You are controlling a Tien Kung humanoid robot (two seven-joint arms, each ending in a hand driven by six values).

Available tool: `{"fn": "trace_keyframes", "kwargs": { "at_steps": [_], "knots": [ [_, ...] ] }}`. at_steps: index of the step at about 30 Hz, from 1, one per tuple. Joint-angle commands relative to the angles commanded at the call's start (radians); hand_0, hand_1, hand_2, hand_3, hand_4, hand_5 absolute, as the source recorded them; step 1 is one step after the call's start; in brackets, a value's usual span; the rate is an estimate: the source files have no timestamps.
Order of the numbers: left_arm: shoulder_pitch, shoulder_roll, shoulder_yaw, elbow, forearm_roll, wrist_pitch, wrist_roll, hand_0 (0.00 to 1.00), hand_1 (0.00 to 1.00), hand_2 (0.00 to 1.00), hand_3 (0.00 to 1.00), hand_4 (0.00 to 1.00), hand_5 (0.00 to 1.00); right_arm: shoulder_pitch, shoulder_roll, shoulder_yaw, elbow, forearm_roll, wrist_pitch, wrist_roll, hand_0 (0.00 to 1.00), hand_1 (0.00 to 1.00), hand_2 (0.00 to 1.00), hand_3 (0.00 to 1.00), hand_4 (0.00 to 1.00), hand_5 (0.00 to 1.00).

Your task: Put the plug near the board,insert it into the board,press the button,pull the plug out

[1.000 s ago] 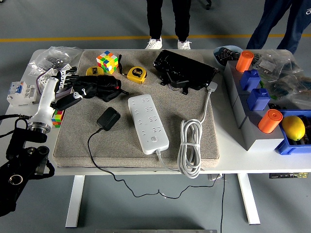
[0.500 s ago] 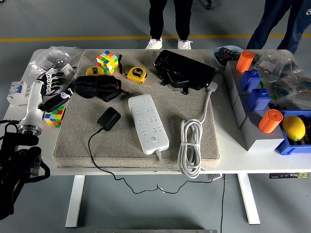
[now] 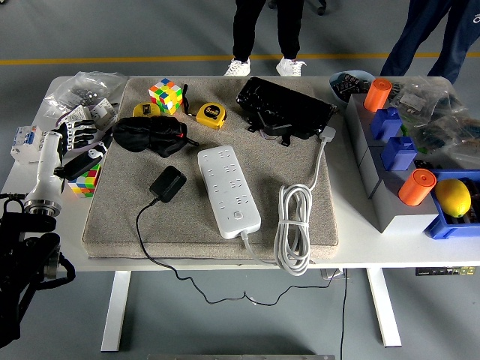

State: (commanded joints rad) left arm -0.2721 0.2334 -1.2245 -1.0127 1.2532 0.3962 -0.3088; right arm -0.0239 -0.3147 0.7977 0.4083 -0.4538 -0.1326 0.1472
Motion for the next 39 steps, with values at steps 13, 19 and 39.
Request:
{"fn": "trace_keyframes", "kwargs": {
  "at_steps": [13,19,39],
  "knots": [
    [0.01,0.006,-0.019,-0.015,0.007,-0.005,0.004,0.602,0.625,0.611,0.646,0.856,0.325,-0.013,-0.008,0.008,0.006,-0.008,-0.003,0.004,0.62,0.626,0.584,0.543,0.661,0.188],
    [0.007,0.009,-0.011,-0.017,0.009,-0.005,0.005,0.601,0.622,0.609,0.643,0.855,0.327,-0.014,-0.003,0.008,0.001,-0.003,-0.002,0.002,0.619,0.625,0.584,0.542,0.664,0.195],
    [-0.018,0.003,0.03,-0.014,0.01,-0.011,0.016,0.602,0.616,0.605,0.64,0.851,0.331,-0.024,-0.009,0.05,0.012,-0.018,-0.004,0.004,0.619,0.626,0.585,0.541,0.674,0.207]
  ]
}}
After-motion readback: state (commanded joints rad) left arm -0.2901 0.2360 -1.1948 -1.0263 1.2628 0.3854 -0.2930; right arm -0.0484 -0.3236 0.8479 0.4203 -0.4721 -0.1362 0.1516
